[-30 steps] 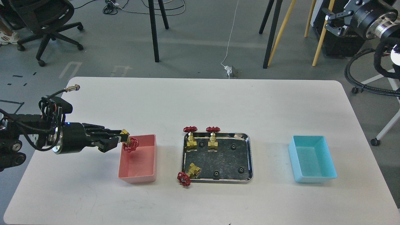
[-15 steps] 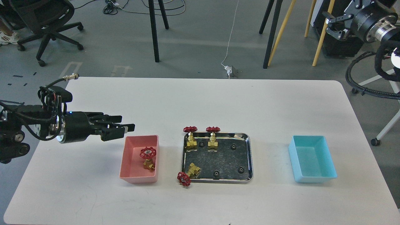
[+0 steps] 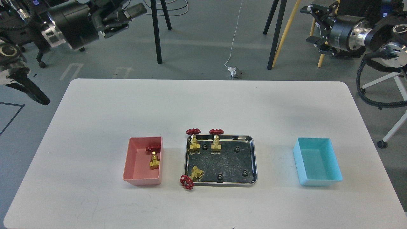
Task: Place valve in pink box and gear in blue box
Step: 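Move the right arm in toward the metal tray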
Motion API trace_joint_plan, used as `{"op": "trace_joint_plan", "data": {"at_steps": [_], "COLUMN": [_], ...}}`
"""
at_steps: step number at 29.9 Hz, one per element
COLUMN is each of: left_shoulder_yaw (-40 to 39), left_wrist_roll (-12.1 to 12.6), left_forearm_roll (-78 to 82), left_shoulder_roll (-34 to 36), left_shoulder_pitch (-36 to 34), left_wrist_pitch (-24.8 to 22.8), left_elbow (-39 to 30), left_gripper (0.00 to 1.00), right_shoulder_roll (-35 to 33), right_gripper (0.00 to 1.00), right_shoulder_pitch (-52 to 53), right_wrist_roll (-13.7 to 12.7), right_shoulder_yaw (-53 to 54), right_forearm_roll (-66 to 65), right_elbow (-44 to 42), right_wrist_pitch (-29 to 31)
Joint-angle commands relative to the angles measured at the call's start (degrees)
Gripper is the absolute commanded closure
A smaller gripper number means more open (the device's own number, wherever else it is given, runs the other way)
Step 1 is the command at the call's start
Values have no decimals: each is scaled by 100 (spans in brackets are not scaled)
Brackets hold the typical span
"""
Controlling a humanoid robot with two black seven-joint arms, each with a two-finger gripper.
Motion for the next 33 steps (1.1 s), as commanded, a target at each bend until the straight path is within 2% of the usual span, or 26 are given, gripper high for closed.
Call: {"op": "trace_joint_plan", "data": {"at_steps": [1,8,14,18,23,28,30,33], "left_shoulder_yaw": [-320,-532,-532,-532,-549,-550,-584,-725], "left_wrist_roll": [0,0,0,0,0,0,0,0], "left_forearm_roll": [-541,-955,-955,-955,-955,-955,-955,-955], "left_shoulder_roll": [-376,-799,-1045,-1080,-1019,-1010,-1010,-1054], "left_shoulder_pitch": [-4,14,84,163,304,427,453,541], "left_wrist_pitch": [-151,-309,-257,-265,-301,-301,-309,-309], "left_elbow": [411,807,816,816,816,808,773,755], "left_gripper": [21,21,21,21,21,20,21,20], "right_shoulder_roll": [-110,-514,-532,-497,-523,-795,-875,-884], "right_gripper": [0,0,0,0,0,0,0,0], "right_shoulder_pitch": [-55,15,-28,15,-2,-151,-169,-178], "right_wrist_roll": [-3,-12,-4,-3,-3,-152,-398,-1021], "right_shoulder_yaw": [-36,-247,-659,-1195,-1109,-783,-809,-766], "right_forearm_roll": [-1211,-3278,-4737,-5108,-4863,-3020,-2220,-1445], "right_elbow": [1041,3423,4470,4753,4587,4209,3972,3717], "right_wrist_pitch": [-2,-2,-2,-2,-2,-2,-2,-2]}}
